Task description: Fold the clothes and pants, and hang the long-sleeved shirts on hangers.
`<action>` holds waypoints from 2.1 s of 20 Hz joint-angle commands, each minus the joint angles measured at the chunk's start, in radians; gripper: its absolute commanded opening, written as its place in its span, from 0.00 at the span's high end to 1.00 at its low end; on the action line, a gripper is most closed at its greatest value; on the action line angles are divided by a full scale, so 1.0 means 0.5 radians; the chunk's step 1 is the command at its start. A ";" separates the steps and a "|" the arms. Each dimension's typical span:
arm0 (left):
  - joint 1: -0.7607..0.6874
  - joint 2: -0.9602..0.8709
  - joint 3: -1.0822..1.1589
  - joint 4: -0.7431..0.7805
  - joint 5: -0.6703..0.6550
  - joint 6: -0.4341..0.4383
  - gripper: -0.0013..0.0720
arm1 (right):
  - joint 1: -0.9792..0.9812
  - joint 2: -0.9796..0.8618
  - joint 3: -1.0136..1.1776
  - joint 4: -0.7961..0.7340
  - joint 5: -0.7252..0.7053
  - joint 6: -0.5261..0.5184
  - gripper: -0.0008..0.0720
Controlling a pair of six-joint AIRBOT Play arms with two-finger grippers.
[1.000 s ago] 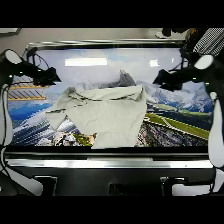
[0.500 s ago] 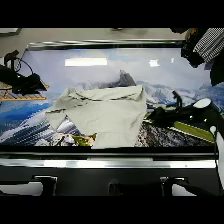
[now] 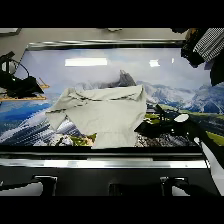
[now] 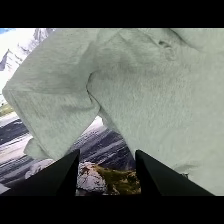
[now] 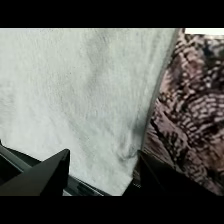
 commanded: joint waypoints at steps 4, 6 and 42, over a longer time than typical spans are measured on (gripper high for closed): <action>0.001 -0.005 -0.006 0.075 -0.036 0.001 0.43 | 0.239 0.000 -0.024 -0.099 -0.249 0.149 0.29; 0.001 -0.014 -0.006 0.075 -0.035 0.001 0.43 | 0.232 -0.002 -0.023 -0.120 -0.230 0.214 0.32; 0.641 0.278 -1.478 -0.378 0.893 0.575 0.17 | 0.187 0.116 -0.174 0.249 -0.142 0.097 0.94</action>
